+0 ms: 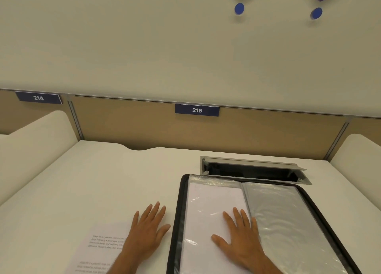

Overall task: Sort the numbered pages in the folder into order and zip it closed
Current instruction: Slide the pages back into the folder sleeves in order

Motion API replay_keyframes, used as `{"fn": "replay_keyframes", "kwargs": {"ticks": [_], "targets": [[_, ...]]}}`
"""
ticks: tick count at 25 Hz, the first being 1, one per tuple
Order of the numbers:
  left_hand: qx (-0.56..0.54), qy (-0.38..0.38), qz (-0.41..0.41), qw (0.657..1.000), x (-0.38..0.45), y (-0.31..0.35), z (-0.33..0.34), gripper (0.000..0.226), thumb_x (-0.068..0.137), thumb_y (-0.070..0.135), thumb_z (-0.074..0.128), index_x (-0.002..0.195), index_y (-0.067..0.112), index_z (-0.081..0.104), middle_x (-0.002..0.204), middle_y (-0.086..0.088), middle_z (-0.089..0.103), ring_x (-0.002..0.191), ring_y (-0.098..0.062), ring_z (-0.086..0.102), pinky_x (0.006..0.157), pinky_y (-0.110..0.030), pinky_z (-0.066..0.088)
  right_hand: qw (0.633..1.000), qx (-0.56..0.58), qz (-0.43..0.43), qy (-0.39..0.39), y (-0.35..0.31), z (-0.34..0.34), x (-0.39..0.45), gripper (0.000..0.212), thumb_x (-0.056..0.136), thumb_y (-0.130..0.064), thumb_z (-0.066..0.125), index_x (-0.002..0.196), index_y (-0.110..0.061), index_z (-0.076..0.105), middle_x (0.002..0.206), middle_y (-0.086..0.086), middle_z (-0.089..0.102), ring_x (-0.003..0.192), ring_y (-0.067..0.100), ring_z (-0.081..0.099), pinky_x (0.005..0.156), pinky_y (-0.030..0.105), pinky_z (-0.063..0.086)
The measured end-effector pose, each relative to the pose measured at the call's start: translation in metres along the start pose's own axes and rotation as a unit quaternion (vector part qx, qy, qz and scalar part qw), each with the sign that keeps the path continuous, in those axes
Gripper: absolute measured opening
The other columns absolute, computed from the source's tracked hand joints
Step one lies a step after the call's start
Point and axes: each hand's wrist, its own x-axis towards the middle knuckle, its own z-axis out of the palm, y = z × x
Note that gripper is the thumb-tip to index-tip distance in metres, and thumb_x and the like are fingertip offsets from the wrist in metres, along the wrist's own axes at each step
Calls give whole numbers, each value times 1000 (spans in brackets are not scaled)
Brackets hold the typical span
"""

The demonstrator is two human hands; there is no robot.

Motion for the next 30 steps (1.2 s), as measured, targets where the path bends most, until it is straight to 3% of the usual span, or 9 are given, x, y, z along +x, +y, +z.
{"fn": "replay_keyframes", "kwargs": {"ticks": [5,9,12,15,17,19,22,25,30], "targets": [[-15,23,-34,999,-38,-72,-2,106,71,92,-11,158,37,15,162,20,0,150,-3,-6,120,-38,-9,993,52,-101,-32,-77,-2,2,90,86,-86,23,155,-29,32,166,1,19,155,24,9,116,40,-20],[-7,0,-62,998,-62,-101,2,89,84,88,15,155,38,28,162,17,16,149,-3,1,116,-34,-15,977,46,-174,-113,-156,-3,2,87,83,-88,28,136,-27,61,145,1,55,139,23,48,114,46,9],[17,-7,-57,998,-64,-105,3,79,91,81,26,155,34,33,162,10,26,148,-7,9,117,-38,-10,971,61,-219,-79,-189,-2,2,108,79,-92,28,158,-19,25,167,8,10,155,30,4,116,48,-10],[35,18,-49,998,-64,-107,7,78,93,78,27,156,31,31,163,9,23,149,-8,8,118,-43,-6,971,48,-210,-100,-203,7,3,117,73,-97,28,154,-12,35,163,15,14,151,39,17,114,51,0],[39,12,-54,998,-65,-107,6,77,94,77,28,156,30,30,163,8,25,149,-9,9,118,-45,-4,968,78,-218,-94,-205,13,3,125,69,-99,35,160,-18,9,160,7,-21,152,33,-18,112,47,-23],[31,1,-59,998,-64,-106,5,76,95,75,29,156,29,32,161,7,30,148,-10,15,118,-45,-2,961,118,-213,-133,-204,14,7,128,62,-100,39,160,-25,5,161,4,-26,149,25,-30,110,41,-30],[15,-9,-74,997,-62,-104,4,76,97,73,24,154,25,35,158,4,36,146,-12,22,117,-43,0,947,222,-170,-161,-214,7,9,95,70,-73,70,148,-28,40,168,4,1,154,23,-14,121,42,-16],[-4,17,-84,996,-60,-105,5,89,89,81,2,159,27,16,164,10,12,152,-9,6,119,-43,-9,930,294,-142,-167,-225,2,6,77,64,-66,71,129,-27,63,150,-3,40,146,21,22,124,39,12],[-28,30,-112,993,-59,-99,-2,101,71,84,-25,156,33,-11,161,17,-16,149,-3,-17,121,-44,-16,918,315,-107,-217,-237,-6,-7,40,71,-50,72,98,-22,75,94,-11,72,93,12,64,82,30,56]]}}
